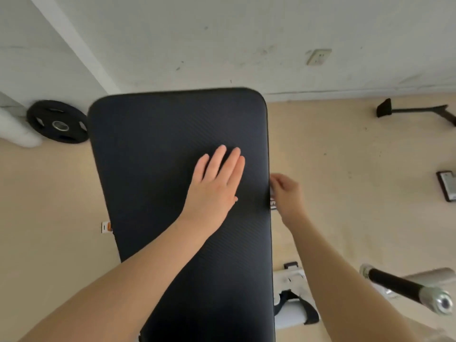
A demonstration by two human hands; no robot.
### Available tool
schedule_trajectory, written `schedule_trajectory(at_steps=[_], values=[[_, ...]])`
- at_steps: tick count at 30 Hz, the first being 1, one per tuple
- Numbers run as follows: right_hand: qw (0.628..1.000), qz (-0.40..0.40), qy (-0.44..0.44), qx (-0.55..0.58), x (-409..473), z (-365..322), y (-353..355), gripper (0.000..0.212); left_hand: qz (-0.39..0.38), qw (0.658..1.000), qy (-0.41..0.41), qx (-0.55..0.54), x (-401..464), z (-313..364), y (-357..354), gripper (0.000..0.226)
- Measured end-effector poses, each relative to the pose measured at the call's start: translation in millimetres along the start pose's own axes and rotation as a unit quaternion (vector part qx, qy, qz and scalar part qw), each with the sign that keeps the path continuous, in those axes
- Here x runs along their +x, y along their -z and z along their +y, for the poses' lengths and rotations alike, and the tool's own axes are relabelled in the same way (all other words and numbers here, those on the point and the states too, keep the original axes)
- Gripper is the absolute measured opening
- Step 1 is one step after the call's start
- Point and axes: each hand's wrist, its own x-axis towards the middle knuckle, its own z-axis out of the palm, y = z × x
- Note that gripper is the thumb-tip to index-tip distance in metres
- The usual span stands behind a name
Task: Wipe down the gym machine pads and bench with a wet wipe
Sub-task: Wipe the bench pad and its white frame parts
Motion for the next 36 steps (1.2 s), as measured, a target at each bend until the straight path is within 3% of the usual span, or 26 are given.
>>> schedule_trajectory(at_steps=[2,6,9,14,17,19,22,26,29,32,36], values=[[0.999,-0.016,-0.01,0.031,-9,9,1,0.021,-0.034,0.999,-0.02,0.022,-8,17,-9,0.096],[0.991,0.006,0.052,0.123,8,-20,7,0.02,-0.088,0.994,-0.006,0.059,-18,36,-21,0.119],[0.987,-0.034,0.101,0.117,18,-24,8,0.027,-0.102,0.992,0.019,0.07,-20,41,-24,0.128],[0.993,-0.062,0.1,0.016,-22,37,13,0.027,-0.121,0.992,0.023,0.027,-19,50,-29,0.117],[0.994,-0.09,0.039,-0.057,-60,86,17,0.028,-0.115,0.992,0.024,0.034,-20,47,-31,0.12],[0.995,-0.094,-0.003,-0.041,-78,107,14,0.028,-0.102,0.994,0.027,0.031,-21,46,-33,0.121],[0.999,-0.045,-0.012,0.019,-74,90,9,0.025,-0.101,0.994,0.025,0.032,-24,50,-34,0.116],[0.996,-0.006,0.084,0.041,-42,26,11,0.024,-0.081,0.995,0.042,0.04,-30,58,-33,0.108],[0.994,-0.001,0.099,0.051,-40,18,7,0.025,-0.044,0.997,0.05,0.029,-40,67,-36,0.094],[0.997,-0.009,0.077,0.027,-69,57,11,0.025,-0.022,0.999,0.029,-0.013,-62,77,-45,0.08],[0.997,-0.069,-0.026,-0.038,-131,155,17,0.027,-0.058,0.998,-0.032,-0.018,-108,94,-60,0.082]])
